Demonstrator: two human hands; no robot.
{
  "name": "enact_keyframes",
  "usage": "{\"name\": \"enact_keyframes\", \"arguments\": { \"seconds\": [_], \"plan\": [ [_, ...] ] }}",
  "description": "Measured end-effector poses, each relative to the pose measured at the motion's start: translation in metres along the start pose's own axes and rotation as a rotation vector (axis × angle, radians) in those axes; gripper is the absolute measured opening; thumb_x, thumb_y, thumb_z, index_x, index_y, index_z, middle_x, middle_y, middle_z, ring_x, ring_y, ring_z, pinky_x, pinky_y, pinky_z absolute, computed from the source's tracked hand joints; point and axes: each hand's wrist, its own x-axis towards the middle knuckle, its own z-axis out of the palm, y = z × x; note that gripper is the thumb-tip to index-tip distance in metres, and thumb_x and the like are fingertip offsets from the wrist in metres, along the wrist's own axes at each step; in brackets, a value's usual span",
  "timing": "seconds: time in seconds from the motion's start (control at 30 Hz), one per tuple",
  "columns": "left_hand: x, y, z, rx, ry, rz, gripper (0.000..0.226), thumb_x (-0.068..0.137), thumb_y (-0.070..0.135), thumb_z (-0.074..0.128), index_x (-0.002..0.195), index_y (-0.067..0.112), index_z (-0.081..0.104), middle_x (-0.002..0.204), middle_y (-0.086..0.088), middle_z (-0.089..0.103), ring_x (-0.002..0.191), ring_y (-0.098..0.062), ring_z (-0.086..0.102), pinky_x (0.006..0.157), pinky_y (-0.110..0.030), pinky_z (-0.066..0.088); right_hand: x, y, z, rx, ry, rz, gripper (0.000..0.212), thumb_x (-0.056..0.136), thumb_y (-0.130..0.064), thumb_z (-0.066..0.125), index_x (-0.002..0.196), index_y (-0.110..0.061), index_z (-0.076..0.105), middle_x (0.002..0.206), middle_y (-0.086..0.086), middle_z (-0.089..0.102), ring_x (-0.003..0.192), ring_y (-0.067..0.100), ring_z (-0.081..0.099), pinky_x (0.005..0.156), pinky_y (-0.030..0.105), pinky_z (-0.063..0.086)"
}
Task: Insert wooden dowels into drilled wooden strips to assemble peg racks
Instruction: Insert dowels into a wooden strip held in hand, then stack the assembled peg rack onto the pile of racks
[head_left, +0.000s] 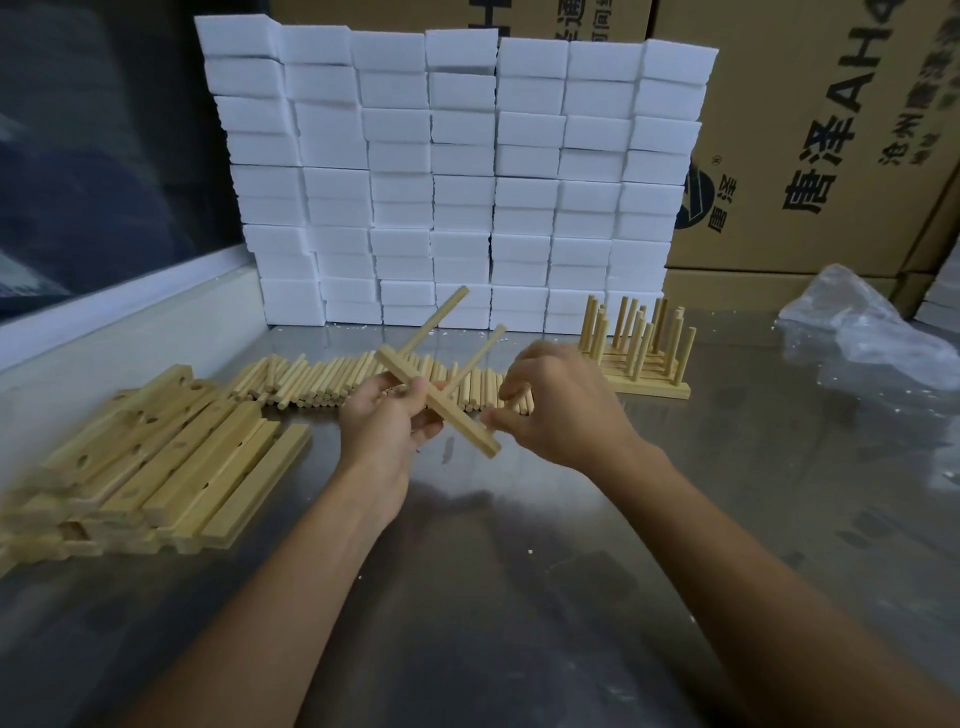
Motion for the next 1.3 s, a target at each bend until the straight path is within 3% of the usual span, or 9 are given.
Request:
{"name": "enact_keyframes", "arguments": {
  "seconds": [0.13,0.3,0.47,0.6,0.73,0.93,1.03,1.2,1.3],
  "plan": [
    [0.001,-0.001,-0.001,-0.09,0.023,-0.056,0.012,0.097,-0.001,0.054,0.098,0.007,0.064,0.093,-0.01,0.073,0.082,-0.022,0.074,0.078,-0.038,0.058,-0.003,-0.003,0.01,0.033,0.194,0.041,0.027,0.085,-0.038,0.071,0.106,-0.02,0.072,0.132,0.003,0.052,0.121,0.023,0.047,0.097,0.041,0.042],
    [0.0,-0.003,-0.002,-0.115,0.031,-0.061,0.015,0.096,-0.003,0.055,0.098,0.009,0.063,0.087,-0.007,0.076,0.081,-0.022,0.075,0.076,-0.037,0.059,-0.01,-0.012,0.022,-0.051,0.399,0.038,0.021,0.085,-0.03,0.069,0.1,-0.015,0.069,0.127,0.007,0.054,0.116,0.027,0.05,0.09,0.042,0.044],
    [-0.001,-0.006,-0.001,-0.133,0.014,-0.068,0.017,0.094,-0.006,0.057,0.105,0.005,0.062,0.096,-0.015,0.074,0.083,-0.025,0.075,0.078,-0.038,0.061,-0.013,-0.021,0.032,0.076,0.296,-0.055,0.025,0.094,-0.032,0.062,0.109,-0.015,0.069,0.112,0.0,0.061,0.089,0.021,0.063,0.066,0.033,0.051],
    [-0.003,-0.009,0.0,-0.106,-0.04,-0.06,0.025,0.093,-0.009,0.056,0.114,0.003,0.061,0.103,-0.016,0.074,0.091,-0.027,0.074,0.08,-0.038,0.06,-0.013,-0.015,0.036,0.021,0.194,-0.087,0.027,0.098,-0.038,0.055,0.108,-0.018,0.07,0.108,-0.004,0.064,0.09,0.019,0.063,0.072,0.038,0.054],
    [-0.006,-0.013,0.001,-0.04,-0.066,-0.042,0.018,0.092,-0.011,0.058,0.102,0.004,0.06,0.099,-0.018,0.072,0.089,-0.028,0.074,0.081,-0.04,0.061,-0.012,-0.01,0.035,-0.038,0.099,-0.12,0.028,0.096,-0.042,0.057,0.105,-0.019,0.07,0.1,-0.003,0.065,0.095,0.02,0.06,0.076,0.038,0.052],
    [-0.008,-0.019,0.005,0.085,-0.1,-0.028,0.023,0.087,-0.008,0.067,0.106,0.003,0.058,0.103,-0.017,0.072,0.095,-0.027,0.073,0.082,-0.036,0.061,-0.019,0.004,0.037,-0.022,0.066,-0.122,0.023,0.1,-0.031,0.054,0.112,-0.015,0.064,0.107,0.001,0.061,0.087,0.024,0.061,0.073,0.043,0.053],
    [-0.008,-0.023,0.002,0.18,-0.097,-0.013,0.035,0.081,-0.004,0.075,0.106,0.013,0.057,0.096,-0.011,0.072,0.093,-0.022,0.072,0.081,-0.034,0.06,-0.018,0.023,0.036,-0.003,0.09,-0.017,0.017,0.099,-0.02,0.057,0.112,-0.012,0.065,0.108,0.003,0.061,0.085,0.026,0.061,0.074,0.045,0.053],
    [-0.002,-0.022,-0.005,0.196,-0.039,-0.009,0.024,0.085,0.004,0.074,0.104,0.008,0.061,0.092,-0.011,0.071,0.079,-0.02,0.074,0.069,-0.026,0.059,-0.021,0.069,0.028,-0.052,0.159,0.237,0.012,0.094,-0.01,0.062,0.103,-0.012,0.068,0.101,0.004,0.062,0.078,0.022,0.06,0.068,0.04,0.055],
    [-0.001,-0.023,-0.005,0.198,-0.036,-0.015,0.022,0.086,0.006,0.073,0.104,0.007,0.061,0.088,-0.009,0.07,0.073,-0.019,0.073,0.065,-0.025,0.058,-0.024,0.091,0.024,-0.08,0.213,0.339,0.01,0.094,-0.011,0.063,0.1,-0.011,0.07,0.101,0.006,0.064,0.074,0.02,0.054,0.056,0.027,0.041]
  ]
}}
